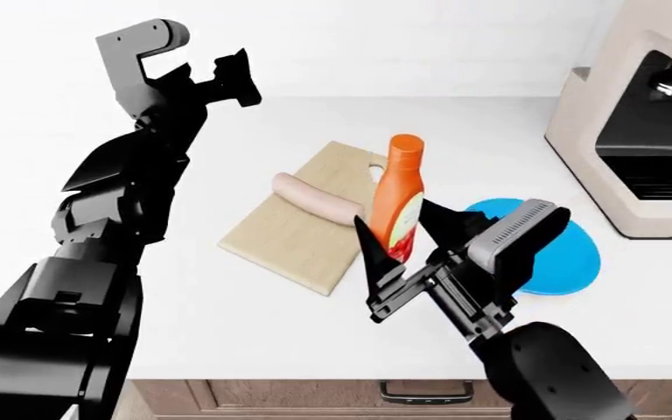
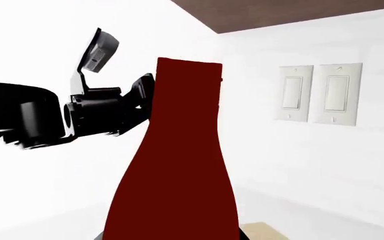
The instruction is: Pick the sausage from the plate and place it on the cutting board. Then pick the condiment bottle from the cabinet and place it next to the cutting board.
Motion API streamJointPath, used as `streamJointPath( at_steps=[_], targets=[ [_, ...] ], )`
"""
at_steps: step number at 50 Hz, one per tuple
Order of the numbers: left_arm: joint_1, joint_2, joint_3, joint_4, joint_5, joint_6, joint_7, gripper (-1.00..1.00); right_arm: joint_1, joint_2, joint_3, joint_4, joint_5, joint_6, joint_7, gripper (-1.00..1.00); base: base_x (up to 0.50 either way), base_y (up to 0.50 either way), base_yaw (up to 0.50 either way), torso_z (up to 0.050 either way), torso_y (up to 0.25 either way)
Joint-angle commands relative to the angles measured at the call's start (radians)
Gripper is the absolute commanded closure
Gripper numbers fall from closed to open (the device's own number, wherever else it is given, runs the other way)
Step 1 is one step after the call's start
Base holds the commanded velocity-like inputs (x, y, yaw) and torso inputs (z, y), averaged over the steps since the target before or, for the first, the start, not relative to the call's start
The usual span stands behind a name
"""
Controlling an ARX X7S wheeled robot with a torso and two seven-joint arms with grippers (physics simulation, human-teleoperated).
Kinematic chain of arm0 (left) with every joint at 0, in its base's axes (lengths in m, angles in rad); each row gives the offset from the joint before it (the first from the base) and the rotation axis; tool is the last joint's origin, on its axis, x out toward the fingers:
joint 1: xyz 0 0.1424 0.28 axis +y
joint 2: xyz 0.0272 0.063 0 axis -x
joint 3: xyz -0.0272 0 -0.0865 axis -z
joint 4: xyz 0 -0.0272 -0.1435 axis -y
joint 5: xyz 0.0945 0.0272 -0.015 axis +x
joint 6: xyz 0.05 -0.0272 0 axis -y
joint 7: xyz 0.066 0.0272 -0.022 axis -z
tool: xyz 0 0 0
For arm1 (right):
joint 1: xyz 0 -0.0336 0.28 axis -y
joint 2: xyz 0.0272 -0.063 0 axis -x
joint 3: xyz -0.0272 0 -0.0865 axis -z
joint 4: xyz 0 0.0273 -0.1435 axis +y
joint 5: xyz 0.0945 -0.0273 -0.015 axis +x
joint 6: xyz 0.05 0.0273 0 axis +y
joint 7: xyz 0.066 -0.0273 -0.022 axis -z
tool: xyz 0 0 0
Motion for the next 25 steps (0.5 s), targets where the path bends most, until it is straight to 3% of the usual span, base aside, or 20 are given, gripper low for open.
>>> streamJointPath(
  at_steps=[1, 25],
  targets=[
    [0.006, -0.003, 0.001, 0.019, -0.003, -0.012, -0.005, -1.0, 0.01, -0.025, 0.0, 0.068, -0.032, -0.043, -0.026, 1.0, 0.0, 0.0, 0.0, 0.0, 0.0],
    [0.011, -0.004, 0.002, 0.02, -0.008, -0.008, 0.004, -1.0, 0.021, -0.082, -0.007, 0.244, -0.049, -0.124, -0.084, 1.0, 0.0, 0.0, 0.0, 0.0, 0.0]
  ],
)
